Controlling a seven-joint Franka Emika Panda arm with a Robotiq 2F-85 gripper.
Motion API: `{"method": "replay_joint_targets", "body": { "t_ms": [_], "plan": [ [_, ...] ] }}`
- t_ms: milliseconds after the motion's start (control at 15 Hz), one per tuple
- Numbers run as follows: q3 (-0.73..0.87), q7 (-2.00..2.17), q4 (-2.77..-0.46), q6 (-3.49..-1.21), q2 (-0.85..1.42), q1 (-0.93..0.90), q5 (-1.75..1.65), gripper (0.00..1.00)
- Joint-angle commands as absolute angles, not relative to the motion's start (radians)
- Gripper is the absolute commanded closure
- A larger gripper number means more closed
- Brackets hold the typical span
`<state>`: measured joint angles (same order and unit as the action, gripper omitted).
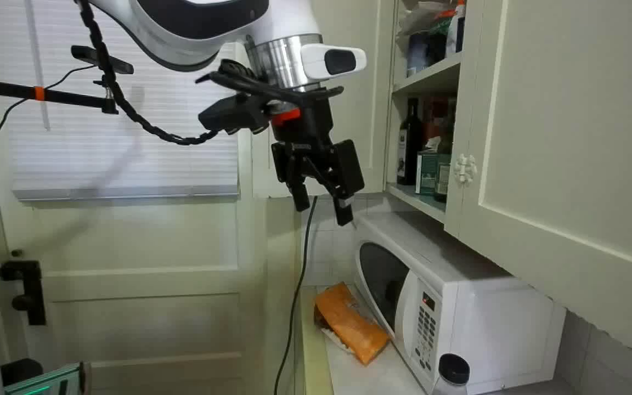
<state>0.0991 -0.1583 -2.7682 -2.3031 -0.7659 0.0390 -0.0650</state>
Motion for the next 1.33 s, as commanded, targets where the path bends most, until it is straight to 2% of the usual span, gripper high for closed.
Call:
{"method": "replay_joint_targets", "body": {
  "t_ms": [0,600,1133,1267],
  "plan": [
    [0.098,-0.159,-2.781,-2.300,-0.765,0.040,-0.064,0.00],
    [0.098,-0.159,-2.800,-2.300,-0.752,0.040,-0.064,0.00],
    [0.069,0.104,-2.770,-2.436,-0.606,0.312,-0.236,0.00],
    [0.087,0.063,-2.769,-2.394,-0.642,0.284,-0.204,0.00]
  ]
}}
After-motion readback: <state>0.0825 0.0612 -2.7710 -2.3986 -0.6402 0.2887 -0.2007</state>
